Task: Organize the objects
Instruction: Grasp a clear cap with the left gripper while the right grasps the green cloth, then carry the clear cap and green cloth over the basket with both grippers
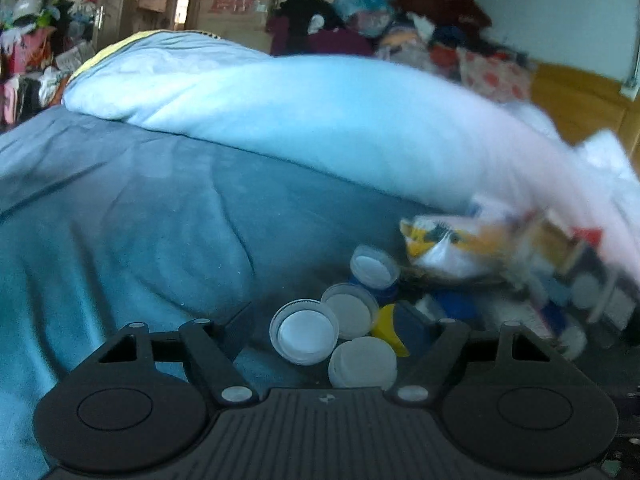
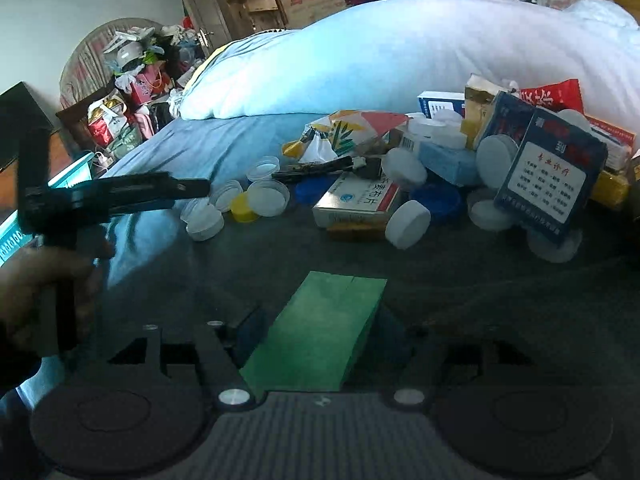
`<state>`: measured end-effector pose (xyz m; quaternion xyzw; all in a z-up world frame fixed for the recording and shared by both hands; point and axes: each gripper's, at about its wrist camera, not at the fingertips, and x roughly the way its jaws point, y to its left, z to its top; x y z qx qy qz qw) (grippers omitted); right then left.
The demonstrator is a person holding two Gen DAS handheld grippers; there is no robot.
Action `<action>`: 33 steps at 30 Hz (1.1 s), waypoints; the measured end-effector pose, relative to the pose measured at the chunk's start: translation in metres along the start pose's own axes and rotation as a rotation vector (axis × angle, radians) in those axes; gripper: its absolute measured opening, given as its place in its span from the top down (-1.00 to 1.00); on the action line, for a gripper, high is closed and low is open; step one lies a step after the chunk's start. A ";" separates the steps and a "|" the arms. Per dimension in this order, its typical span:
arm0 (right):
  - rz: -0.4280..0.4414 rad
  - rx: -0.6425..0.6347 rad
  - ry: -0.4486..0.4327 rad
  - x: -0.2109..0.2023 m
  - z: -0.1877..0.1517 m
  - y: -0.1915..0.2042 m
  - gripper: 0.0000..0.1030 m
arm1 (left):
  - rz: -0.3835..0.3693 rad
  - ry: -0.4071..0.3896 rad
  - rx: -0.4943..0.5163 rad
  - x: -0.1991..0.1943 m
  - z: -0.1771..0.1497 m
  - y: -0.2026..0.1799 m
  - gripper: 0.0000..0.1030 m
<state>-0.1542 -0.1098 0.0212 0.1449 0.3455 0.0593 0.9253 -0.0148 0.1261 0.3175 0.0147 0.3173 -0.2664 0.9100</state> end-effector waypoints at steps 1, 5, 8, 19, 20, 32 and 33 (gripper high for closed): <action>0.002 -0.002 -0.003 -0.001 -0.001 0.001 -0.31 | 0.013 0.019 0.011 0.006 0.000 -0.001 -0.32; 0.001 -0.003 -0.019 0.000 0.000 0.001 -0.21 | 0.045 0.041 0.006 0.014 -0.005 0.000 0.03; 0.006 0.000 -0.028 -0.001 0.001 0.001 -0.18 | 0.064 0.029 0.010 0.011 -0.005 0.003 0.21; -0.022 -0.063 -0.008 0.007 -0.002 0.018 -0.43 | 0.260 0.064 0.135 -0.029 -0.010 0.005 0.20; -0.030 -0.079 -0.006 0.008 -0.003 0.020 -0.43 | 0.264 0.082 0.133 -0.028 -0.012 0.008 0.18; -0.081 -0.160 -0.011 0.010 -0.006 0.024 -0.22 | 0.300 0.077 0.182 -0.018 -0.029 0.010 -0.21; -0.081 -0.165 -0.011 0.010 -0.006 0.024 -0.19 | 0.301 0.076 0.182 -0.018 -0.030 0.009 -0.21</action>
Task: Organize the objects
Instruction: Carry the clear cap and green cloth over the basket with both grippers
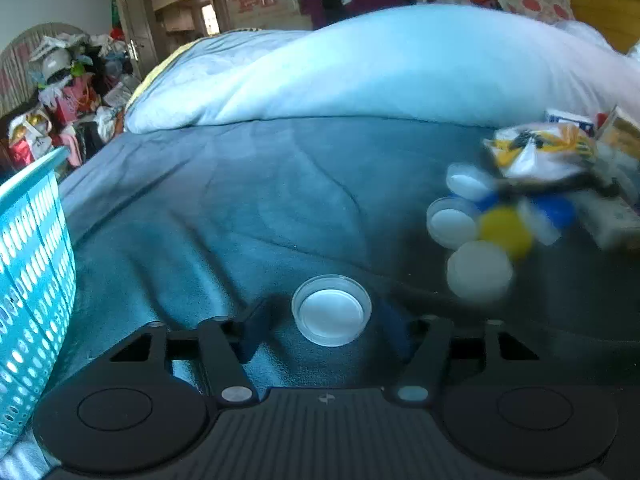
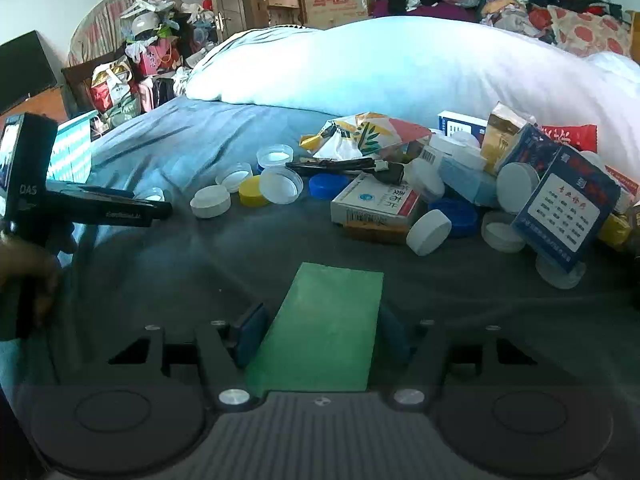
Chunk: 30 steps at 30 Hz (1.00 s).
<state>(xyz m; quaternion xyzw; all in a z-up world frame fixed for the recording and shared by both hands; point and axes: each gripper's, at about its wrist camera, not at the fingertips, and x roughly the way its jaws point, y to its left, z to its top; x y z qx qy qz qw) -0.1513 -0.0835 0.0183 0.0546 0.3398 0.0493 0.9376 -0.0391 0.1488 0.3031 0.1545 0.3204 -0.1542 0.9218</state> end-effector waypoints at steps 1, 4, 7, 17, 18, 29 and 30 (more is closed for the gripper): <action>0.007 0.004 0.001 0.001 0.001 -0.002 -0.11 | -0.006 0.001 -0.004 0.001 0.000 0.001 -0.17; 0.030 0.033 0.006 -0.004 0.006 -0.007 -0.07 | -0.048 -0.004 0.006 -0.004 0.003 0.001 0.22; 0.038 0.037 -0.021 -0.018 0.011 -0.005 -0.06 | -0.077 -0.036 -0.015 -0.024 0.005 0.002 0.22; 0.083 -0.007 -0.178 -0.069 0.084 0.030 -0.06 | -0.076 -0.247 -0.128 -0.146 0.050 0.062 0.22; 0.099 -0.007 -0.202 -0.073 0.098 0.036 -0.06 | -0.061 -0.262 -0.136 -0.155 0.053 0.071 0.22; 0.342 -0.033 -0.301 -0.081 0.248 0.142 -0.06 | 0.133 -0.333 -0.256 -0.225 0.073 0.204 0.22; 0.361 -0.052 -0.293 -0.081 0.261 0.158 -0.06 | 0.149 -0.322 -0.267 -0.227 0.075 0.217 0.22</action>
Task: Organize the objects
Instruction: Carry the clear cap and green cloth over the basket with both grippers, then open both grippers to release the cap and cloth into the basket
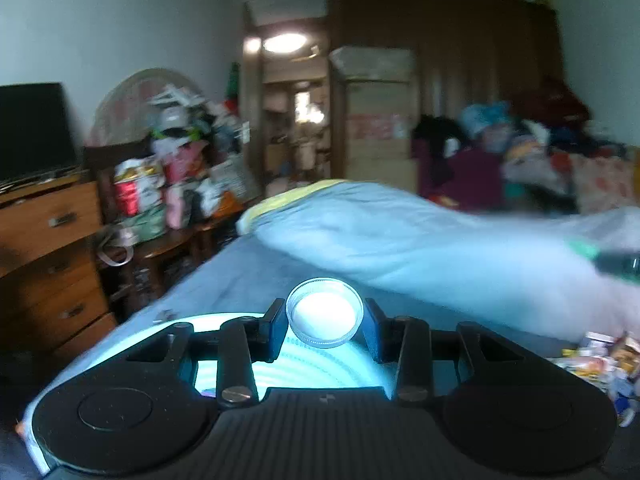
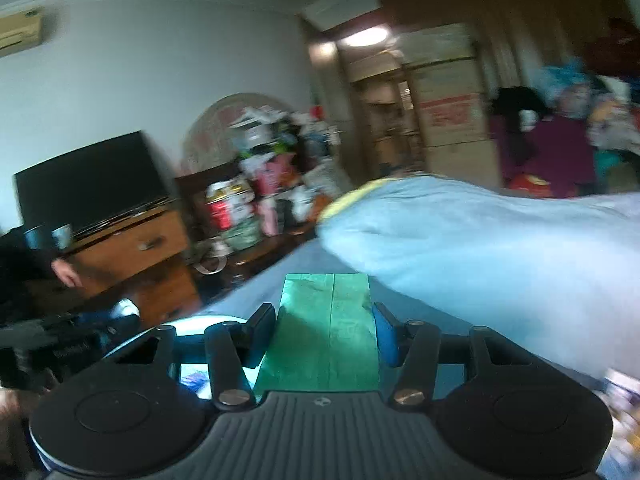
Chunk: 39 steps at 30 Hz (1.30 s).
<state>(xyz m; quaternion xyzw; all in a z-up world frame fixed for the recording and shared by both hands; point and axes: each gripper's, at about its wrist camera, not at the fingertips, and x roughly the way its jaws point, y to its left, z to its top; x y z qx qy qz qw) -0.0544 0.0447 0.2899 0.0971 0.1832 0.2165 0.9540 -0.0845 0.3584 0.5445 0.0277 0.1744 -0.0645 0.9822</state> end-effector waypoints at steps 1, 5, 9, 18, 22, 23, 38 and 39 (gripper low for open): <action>0.018 -0.015 0.006 0.009 0.009 0.012 -0.06 | 0.015 0.003 -0.007 0.000 0.004 0.013 0.22; 0.099 -0.075 0.051 0.042 0.036 0.065 -0.07 | 0.087 0.034 -0.041 0.005 0.018 0.062 0.22; 0.151 -0.103 0.120 0.072 0.040 0.108 -0.07 | 0.129 0.080 -0.067 0.013 0.022 0.102 0.22; 0.191 -0.115 0.228 0.119 0.030 0.170 -0.07 | 0.148 0.197 -0.077 0.038 -0.003 0.139 0.22; 0.196 -0.135 0.251 0.136 0.020 0.183 -0.07 | 0.136 0.219 -0.080 0.046 -0.013 0.143 0.22; 0.197 -0.136 0.257 0.138 0.018 0.186 -0.07 | 0.134 0.221 -0.081 0.048 -0.015 0.141 0.22; 0.212 -0.123 0.277 0.155 0.009 0.184 -0.07 | 0.138 0.242 -0.082 0.056 -0.024 0.141 0.22; 0.211 -0.120 0.278 0.156 0.008 0.184 -0.07 | 0.139 0.244 -0.081 0.056 -0.024 0.141 0.21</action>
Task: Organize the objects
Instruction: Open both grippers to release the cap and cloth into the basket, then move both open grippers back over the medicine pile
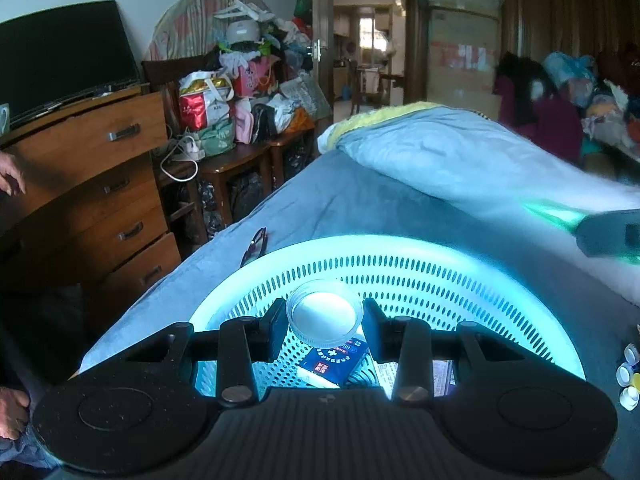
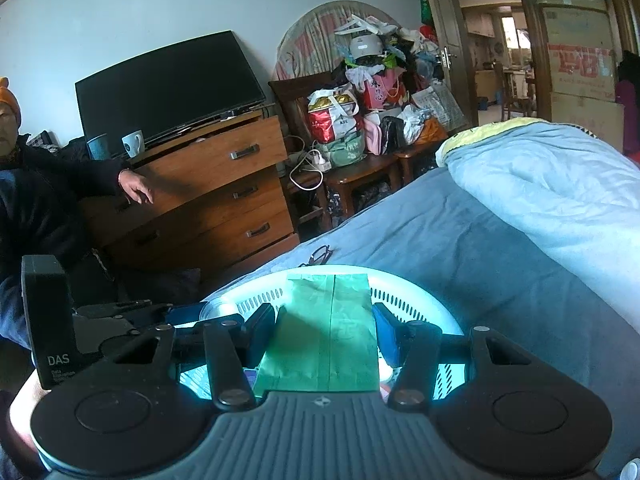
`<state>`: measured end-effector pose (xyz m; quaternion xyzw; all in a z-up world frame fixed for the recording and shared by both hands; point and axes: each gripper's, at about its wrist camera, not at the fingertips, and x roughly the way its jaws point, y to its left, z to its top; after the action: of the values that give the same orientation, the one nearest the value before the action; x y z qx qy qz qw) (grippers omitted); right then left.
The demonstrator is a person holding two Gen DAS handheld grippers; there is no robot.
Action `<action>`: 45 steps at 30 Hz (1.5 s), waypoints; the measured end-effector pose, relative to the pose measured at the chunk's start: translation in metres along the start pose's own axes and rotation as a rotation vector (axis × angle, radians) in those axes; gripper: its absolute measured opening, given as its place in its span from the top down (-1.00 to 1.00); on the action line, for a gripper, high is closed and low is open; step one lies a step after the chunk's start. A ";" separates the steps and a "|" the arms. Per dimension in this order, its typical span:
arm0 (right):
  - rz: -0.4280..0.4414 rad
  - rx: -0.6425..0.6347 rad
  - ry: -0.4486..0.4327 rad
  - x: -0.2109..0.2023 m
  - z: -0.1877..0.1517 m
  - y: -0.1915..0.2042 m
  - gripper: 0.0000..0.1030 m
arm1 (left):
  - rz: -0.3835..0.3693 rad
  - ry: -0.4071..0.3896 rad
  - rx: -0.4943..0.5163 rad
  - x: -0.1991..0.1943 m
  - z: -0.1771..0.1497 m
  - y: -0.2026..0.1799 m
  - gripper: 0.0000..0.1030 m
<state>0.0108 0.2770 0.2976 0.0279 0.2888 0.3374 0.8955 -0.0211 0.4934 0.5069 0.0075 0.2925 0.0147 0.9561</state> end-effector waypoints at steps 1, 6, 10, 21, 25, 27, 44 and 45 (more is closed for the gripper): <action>0.001 0.003 0.001 0.001 -0.001 -0.001 -0.07 | 0.001 0.002 0.002 0.001 0.000 -0.001 0.21; 0.008 0.011 0.003 0.006 -0.005 -0.003 -0.08 | 0.009 0.005 0.009 0.003 0.001 -0.004 0.21; 0.017 0.009 0.011 0.009 -0.010 -0.002 -0.23 | 0.015 0.009 0.012 0.005 0.002 -0.005 -0.32; -0.037 0.104 -0.179 -0.069 -0.062 -0.048 -0.73 | 0.003 -0.061 0.064 -0.012 0.010 -0.034 -0.68; -0.183 0.110 -0.228 -0.133 -0.138 -0.078 -0.78 | -0.113 -0.178 0.094 -0.045 0.011 -0.074 -0.79; -0.289 0.113 -0.218 -0.166 -0.185 -0.094 -0.78 | -0.231 -0.244 0.100 -0.067 0.008 -0.100 -0.90; -0.676 0.268 -0.050 -0.212 -0.343 -0.291 -0.60 | -0.657 0.082 0.252 0.009 -0.114 -0.305 -0.93; -0.670 0.278 -0.060 -0.208 -0.342 -0.300 -0.60 | -0.648 0.090 0.262 0.018 -0.117 -0.310 -0.93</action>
<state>-0.1220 -0.1332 0.0438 0.0631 0.2987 -0.0181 0.9521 -0.0644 0.1851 0.3923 0.0363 0.3211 -0.3266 0.8882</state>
